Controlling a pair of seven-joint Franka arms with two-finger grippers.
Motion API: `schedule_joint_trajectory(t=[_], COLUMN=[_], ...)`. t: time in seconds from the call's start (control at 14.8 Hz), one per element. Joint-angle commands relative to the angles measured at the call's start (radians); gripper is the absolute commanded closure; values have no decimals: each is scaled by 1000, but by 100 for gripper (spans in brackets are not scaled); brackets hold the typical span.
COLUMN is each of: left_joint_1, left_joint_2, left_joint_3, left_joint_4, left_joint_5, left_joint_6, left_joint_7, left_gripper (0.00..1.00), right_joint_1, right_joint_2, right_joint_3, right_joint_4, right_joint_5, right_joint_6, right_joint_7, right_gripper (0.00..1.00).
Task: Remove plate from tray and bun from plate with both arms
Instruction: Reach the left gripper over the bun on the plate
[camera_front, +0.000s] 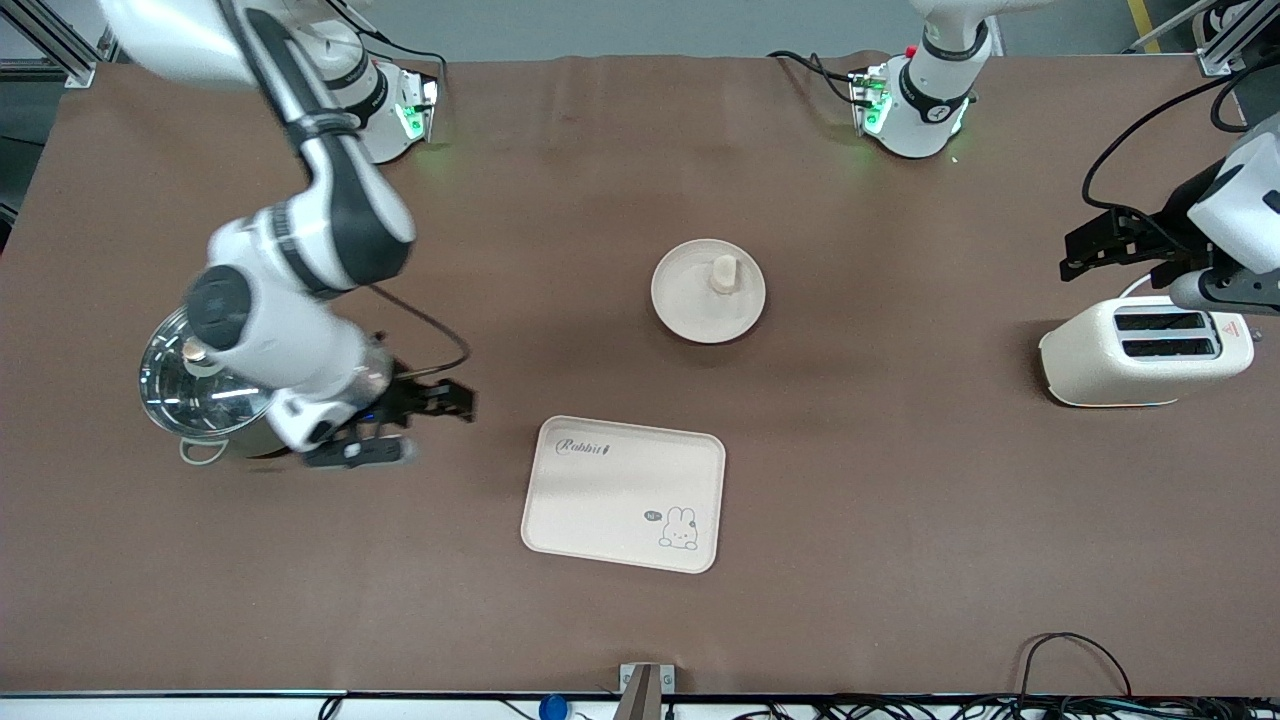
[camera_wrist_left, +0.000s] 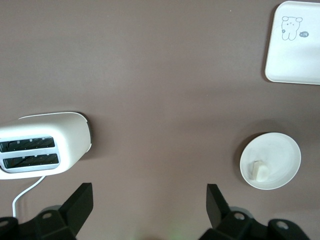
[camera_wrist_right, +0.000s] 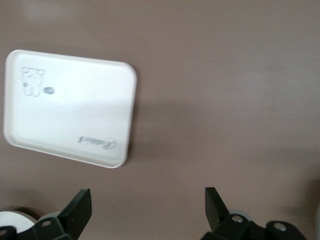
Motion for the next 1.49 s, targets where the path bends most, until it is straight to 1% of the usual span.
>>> schedule_joint_trajectory(t=[0.0,0.07,0.2,0.27,0.34,0.41,0.47,0.54,0.61,0.68,0.81,0.88,1.02,1.15,1.22,1.29,1.36,1.42], left_joint_1=[-5,-7,-5,-5,-5,-5,-5,-5,-5,-5,-5,-7,-5,-7,-8,-7,-8,-10], left_joint_2=[-7,-14,-51,-77,-112,-157,-198,-236,-267,-278,-272,-271,-251,-211,-197,-186,-141,-92], left_joint_3=[-11,-14,-42,-45,-52,-74,-100,-137,-169,-203,-278,-316,-388,-424,-463,-515,-561,-597], left_joint_4=[-11,-25,-91,-138,-194,-268,-341,-416,-480,-519,-559,-588,-637,-694,-734,-781,-823,-841], left_joint_5=[1,1,-1,-2,-8,-13,-15,-24,-59,-83,-88,-90,-111,-171,-174,-180,-180,-177], left_joint_6=[29,32,61,87,116,157,196,239,288,306,329,361,389,447,527,620,729,800], left_joint_7=[2,2,0,-3,-9,-35,-64,-93,-116,-133,-176,-223,-300,-316,-334,-400,-482,-541], left_gripper=[0,0,0,0,0,0,0,0,0,0,0,0,0,0,0,0,0,0], right_joint_1=[-152,-209,-304,-323,-329,-340,-357,-364,-375,-378,-383,-384,-380,-380,-378,-375,-375,-374], right_joint_2=[-8,-34,-100,-143,-190,-239,-292,-348,-403,-457,-534,-553,-551,-541,-539,-539,-539,-538], right_joint_3=[22,23,22,22,22,20,21,23,23,23,22,22,25,23,25,25,25,26], right_joint_4=[61,63,64,64,61,55,41,5,-40,-78,-144,-166,-157,-128,-129,-126,-126,-122], right_joint_5=[-38,-38,-52,-97,-163,-199,-199,-195,-192,-169,-146,-141,-141,-139,-139,-139,-139,-138], right_joint_6=[-122,-165,-213,-266,-329,-382,-419,-407,-372,-353,-353,-351,-368,-371,-371,-371,-371,-371], right_joint_7=[-113,-139,-171,-206,-204,-199,-196,-196,-197,-197,-205,-213,-217,-219,-220,-220,-220,-219], right_gripper=[0,0,0,0,0,0,0,0,0,0,0,0,0,0,0,0,0,0])
